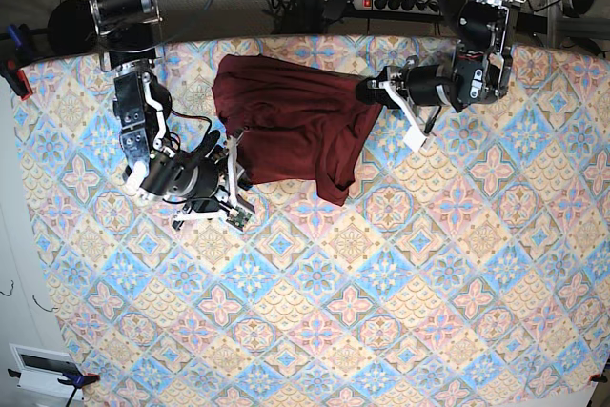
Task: Layout the t-shirt on the table in an organized manner, then fold the t-shirt properly
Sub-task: 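Grasp the shirt bundle's edges with both grippers and fold it over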
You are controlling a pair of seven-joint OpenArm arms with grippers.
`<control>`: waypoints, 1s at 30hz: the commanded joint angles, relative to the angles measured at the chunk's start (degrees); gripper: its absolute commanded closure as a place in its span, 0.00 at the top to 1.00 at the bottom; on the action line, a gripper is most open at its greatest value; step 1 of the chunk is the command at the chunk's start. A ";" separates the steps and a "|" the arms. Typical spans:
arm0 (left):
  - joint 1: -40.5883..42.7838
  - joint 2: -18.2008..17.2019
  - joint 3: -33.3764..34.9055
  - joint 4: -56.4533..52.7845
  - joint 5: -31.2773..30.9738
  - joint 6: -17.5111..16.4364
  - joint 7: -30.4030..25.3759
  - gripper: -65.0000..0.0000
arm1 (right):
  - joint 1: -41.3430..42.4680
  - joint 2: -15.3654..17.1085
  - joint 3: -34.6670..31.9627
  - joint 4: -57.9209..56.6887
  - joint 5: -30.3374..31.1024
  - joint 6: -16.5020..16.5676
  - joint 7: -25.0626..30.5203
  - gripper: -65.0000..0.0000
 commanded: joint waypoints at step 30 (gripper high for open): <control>-2.16 1.97 -0.40 1.06 4.37 -0.32 -0.43 0.00 | -2.96 5.32 2.62 2.31 -16.98 0.14 1.86 0.23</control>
